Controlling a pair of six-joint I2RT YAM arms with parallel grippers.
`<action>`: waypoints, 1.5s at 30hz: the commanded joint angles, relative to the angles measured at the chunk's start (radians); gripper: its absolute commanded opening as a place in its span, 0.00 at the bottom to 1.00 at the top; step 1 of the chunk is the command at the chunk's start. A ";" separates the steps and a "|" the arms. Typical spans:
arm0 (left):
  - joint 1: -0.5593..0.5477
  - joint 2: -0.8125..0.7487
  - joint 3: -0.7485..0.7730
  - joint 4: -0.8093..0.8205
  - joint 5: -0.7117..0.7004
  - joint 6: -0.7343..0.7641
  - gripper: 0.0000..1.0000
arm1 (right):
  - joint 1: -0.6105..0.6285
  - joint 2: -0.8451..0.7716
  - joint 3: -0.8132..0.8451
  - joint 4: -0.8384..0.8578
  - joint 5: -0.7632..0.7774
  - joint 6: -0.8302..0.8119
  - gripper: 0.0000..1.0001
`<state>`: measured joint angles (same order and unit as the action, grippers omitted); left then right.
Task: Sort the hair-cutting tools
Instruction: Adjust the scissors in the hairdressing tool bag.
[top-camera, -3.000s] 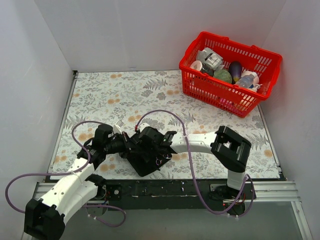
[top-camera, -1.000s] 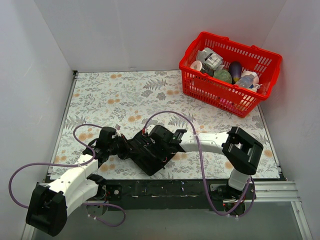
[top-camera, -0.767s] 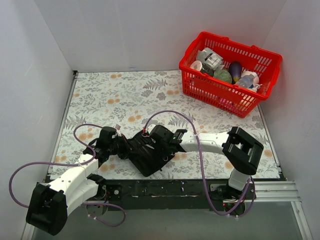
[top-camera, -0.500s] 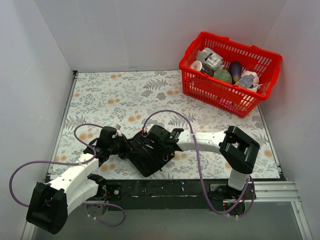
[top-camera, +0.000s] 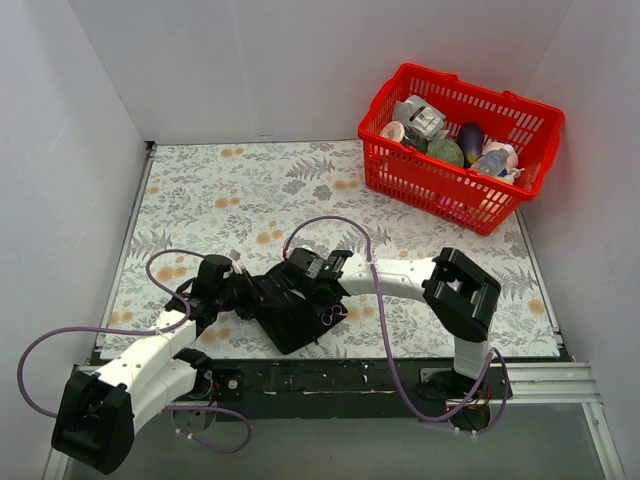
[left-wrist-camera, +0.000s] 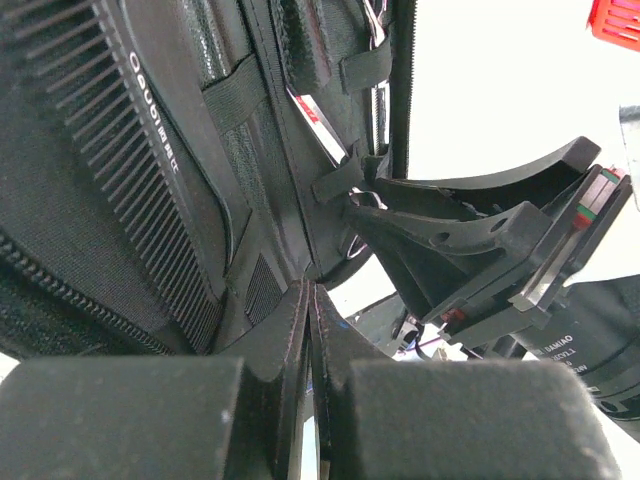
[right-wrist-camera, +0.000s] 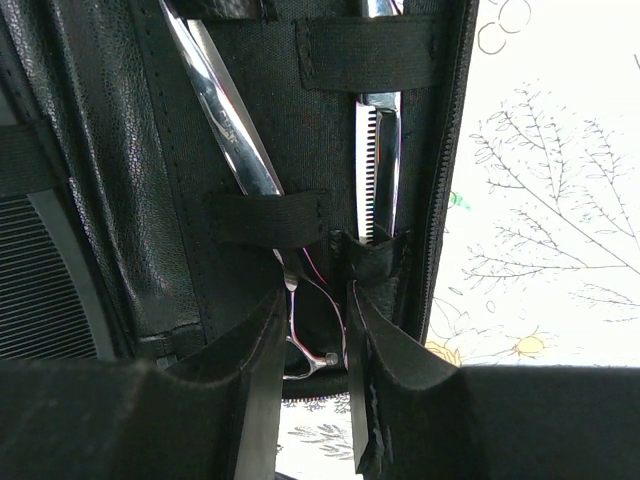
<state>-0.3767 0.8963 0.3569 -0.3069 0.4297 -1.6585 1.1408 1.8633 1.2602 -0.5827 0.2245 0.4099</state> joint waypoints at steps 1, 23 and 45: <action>0.001 -0.023 -0.012 -0.001 -0.011 -0.012 0.00 | 0.043 -0.004 -0.039 0.020 -0.149 0.104 0.01; -0.001 -0.022 -0.013 0.031 -0.002 -0.032 0.00 | 0.092 -0.046 -0.133 -0.048 -0.162 0.098 0.50; -0.019 0.182 -0.099 0.250 -0.114 -0.093 0.00 | 0.100 -0.079 -0.010 -0.330 -0.189 -0.051 0.01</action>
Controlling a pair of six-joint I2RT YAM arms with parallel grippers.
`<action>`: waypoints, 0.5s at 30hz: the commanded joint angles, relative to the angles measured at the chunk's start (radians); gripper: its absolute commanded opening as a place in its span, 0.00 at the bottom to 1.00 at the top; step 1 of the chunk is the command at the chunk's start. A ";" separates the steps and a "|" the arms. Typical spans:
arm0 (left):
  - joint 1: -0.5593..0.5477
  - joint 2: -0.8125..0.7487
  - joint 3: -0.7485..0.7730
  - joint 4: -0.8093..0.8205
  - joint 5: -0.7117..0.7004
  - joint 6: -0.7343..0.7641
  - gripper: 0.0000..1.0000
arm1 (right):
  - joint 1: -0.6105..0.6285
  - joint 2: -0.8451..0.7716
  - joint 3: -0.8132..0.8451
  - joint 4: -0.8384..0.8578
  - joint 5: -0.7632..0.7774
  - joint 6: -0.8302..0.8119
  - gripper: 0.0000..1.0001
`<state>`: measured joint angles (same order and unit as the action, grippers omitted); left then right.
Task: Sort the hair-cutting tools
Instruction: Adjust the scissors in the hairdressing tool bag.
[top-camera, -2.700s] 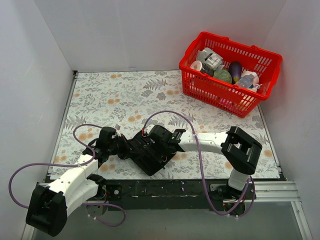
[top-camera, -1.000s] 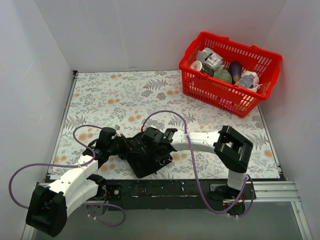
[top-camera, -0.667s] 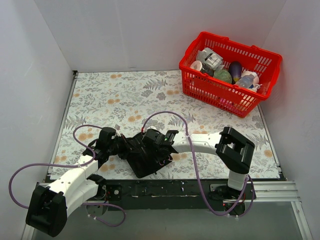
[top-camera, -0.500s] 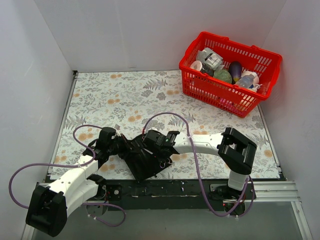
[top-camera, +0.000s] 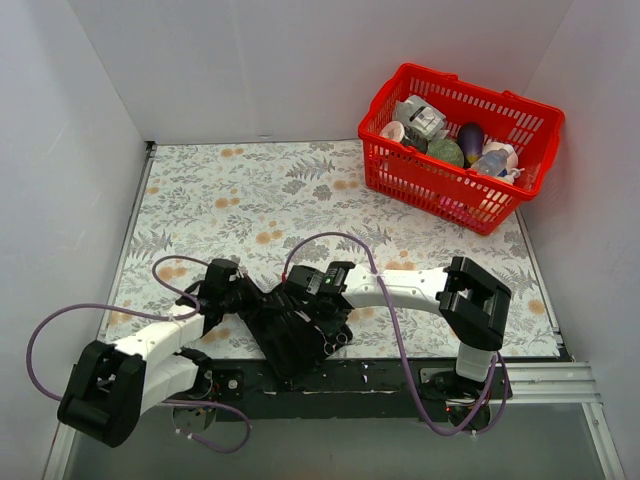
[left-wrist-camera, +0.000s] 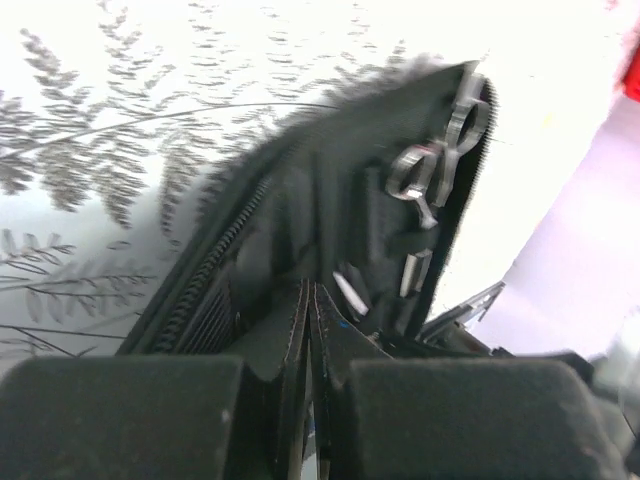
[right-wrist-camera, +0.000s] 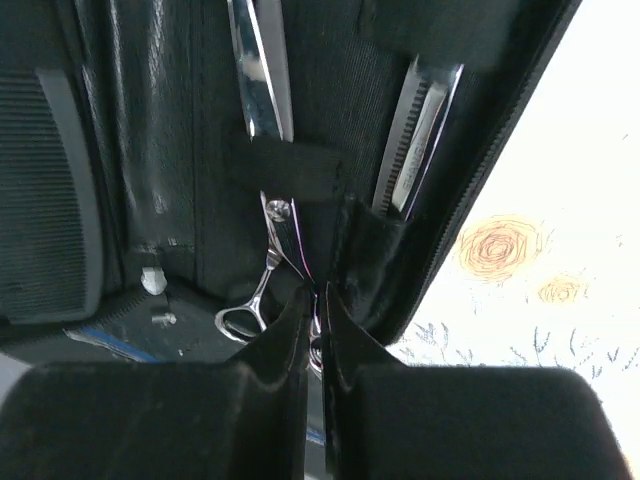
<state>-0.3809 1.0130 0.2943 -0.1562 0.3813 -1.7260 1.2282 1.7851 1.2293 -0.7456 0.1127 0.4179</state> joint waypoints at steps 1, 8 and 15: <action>-0.021 0.108 -0.041 0.143 -0.076 -0.032 0.00 | 0.013 -0.003 0.021 -0.175 -0.079 -0.060 0.01; -0.067 0.303 -0.026 0.290 -0.107 -0.061 0.00 | 0.013 -0.015 -0.016 -0.158 -0.105 -0.050 0.01; -0.084 0.271 -0.046 0.307 -0.114 -0.072 0.00 | 0.013 -0.006 -0.082 -0.037 -0.151 0.045 0.01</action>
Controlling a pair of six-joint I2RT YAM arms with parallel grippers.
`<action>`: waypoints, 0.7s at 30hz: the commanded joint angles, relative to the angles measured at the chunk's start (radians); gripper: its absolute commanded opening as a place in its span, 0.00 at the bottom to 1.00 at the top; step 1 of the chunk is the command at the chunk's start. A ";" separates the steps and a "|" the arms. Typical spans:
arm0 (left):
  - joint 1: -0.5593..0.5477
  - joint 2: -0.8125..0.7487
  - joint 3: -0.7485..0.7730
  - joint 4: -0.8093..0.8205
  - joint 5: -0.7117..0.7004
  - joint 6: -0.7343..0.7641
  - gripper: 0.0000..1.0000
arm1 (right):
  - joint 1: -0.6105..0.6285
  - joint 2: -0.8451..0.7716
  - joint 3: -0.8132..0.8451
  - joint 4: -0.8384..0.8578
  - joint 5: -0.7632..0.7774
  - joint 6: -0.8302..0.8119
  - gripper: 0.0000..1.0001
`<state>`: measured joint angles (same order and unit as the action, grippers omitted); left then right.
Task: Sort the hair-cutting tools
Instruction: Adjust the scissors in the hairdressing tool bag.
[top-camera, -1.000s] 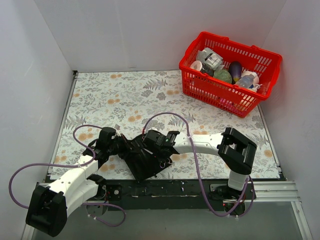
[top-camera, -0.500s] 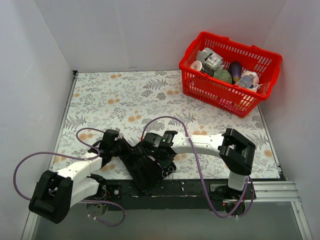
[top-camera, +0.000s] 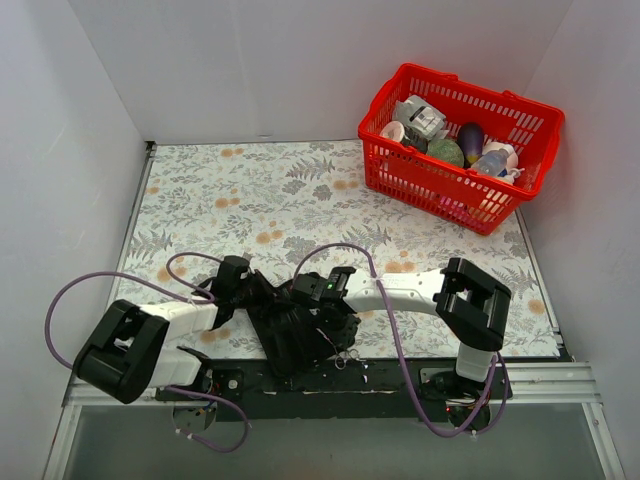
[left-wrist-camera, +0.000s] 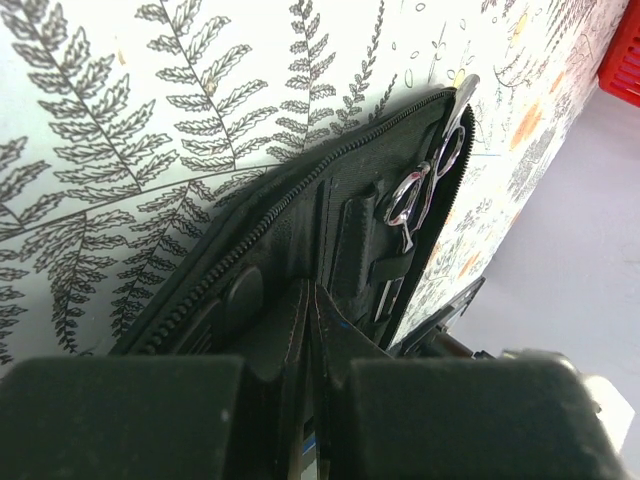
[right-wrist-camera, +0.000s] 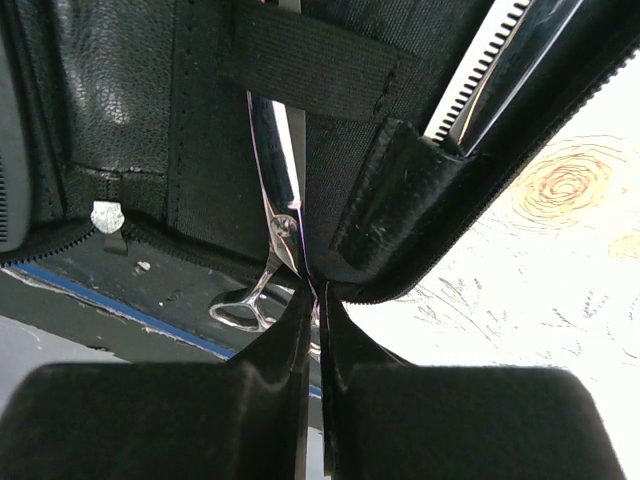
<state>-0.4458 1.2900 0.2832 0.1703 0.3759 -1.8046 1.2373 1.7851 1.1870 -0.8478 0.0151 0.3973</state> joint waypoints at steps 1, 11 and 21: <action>-0.018 -0.021 -0.038 -0.032 -0.111 0.008 0.00 | 0.005 -0.006 -0.049 0.102 -0.056 0.083 0.01; -0.028 -0.190 -0.036 -0.146 -0.115 0.002 0.00 | 0.002 0.030 0.008 0.222 -0.020 0.268 0.01; -0.033 -0.258 -0.039 -0.201 -0.120 0.002 0.00 | -0.033 0.079 0.108 0.205 0.065 0.307 0.01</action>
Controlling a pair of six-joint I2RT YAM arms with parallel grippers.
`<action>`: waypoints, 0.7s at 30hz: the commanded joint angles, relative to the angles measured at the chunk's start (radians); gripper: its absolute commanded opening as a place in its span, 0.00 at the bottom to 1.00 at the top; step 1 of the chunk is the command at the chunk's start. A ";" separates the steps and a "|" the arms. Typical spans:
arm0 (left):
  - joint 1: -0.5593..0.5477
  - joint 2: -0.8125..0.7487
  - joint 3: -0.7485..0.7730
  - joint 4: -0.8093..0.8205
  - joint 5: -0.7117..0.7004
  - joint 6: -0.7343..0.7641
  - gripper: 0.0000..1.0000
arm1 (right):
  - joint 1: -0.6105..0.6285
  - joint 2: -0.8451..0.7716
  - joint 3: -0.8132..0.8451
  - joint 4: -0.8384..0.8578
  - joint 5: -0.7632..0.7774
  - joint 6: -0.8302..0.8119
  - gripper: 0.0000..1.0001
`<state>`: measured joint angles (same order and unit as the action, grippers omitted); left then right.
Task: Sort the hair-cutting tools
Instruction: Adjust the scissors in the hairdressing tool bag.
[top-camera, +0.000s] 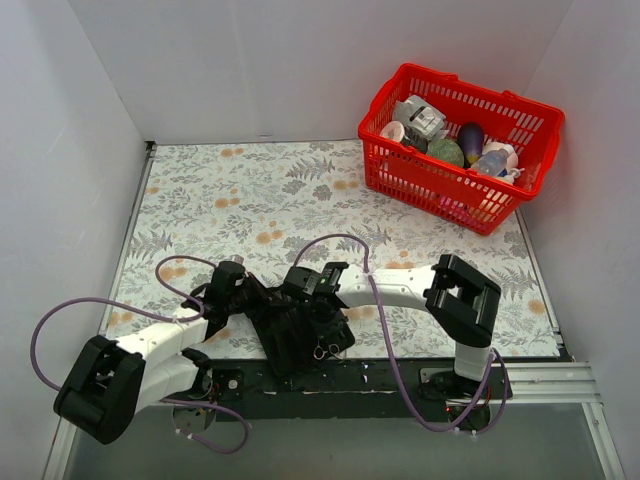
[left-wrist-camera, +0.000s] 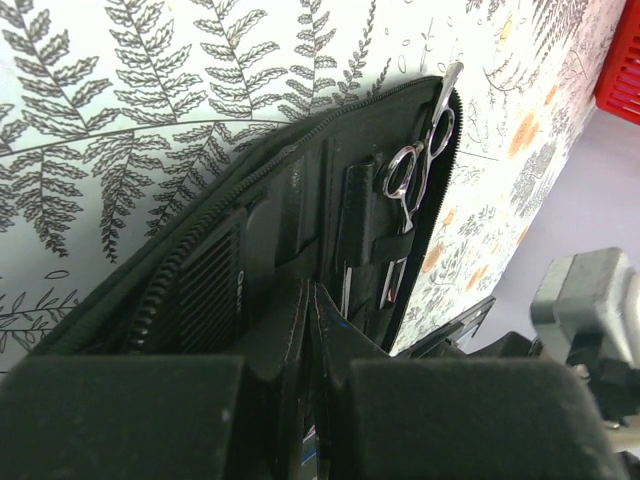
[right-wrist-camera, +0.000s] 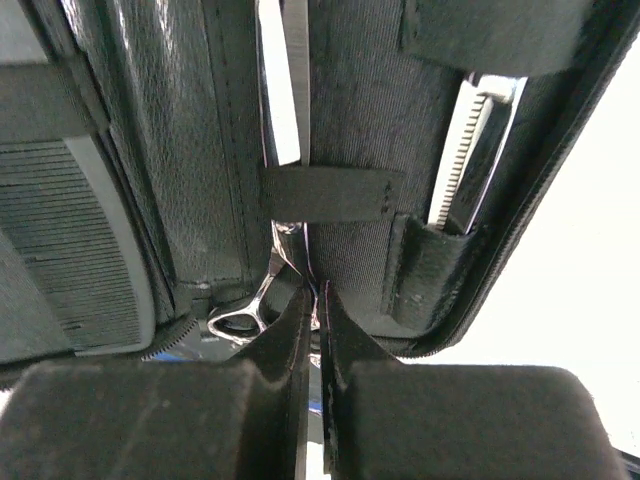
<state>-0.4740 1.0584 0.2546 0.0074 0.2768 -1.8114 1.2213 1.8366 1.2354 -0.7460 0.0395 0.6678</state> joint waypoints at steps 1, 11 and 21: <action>-0.005 -0.028 -0.011 -0.043 -0.021 0.011 0.00 | -0.020 0.029 0.061 0.102 0.042 0.038 0.01; -0.005 -0.031 -0.008 -0.050 -0.027 0.014 0.00 | -0.034 -0.036 -0.025 0.083 0.056 0.055 0.01; -0.006 0.003 -0.008 -0.026 -0.018 0.017 0.00 | -0.032 -0.129 -0.146 0.076 0.045 0.118 0.01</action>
<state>-0.4751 1.0588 0.2504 -0.0219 0.2699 -1.8084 1.1912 1.7523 1.1255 -0.6445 0.0654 0.7422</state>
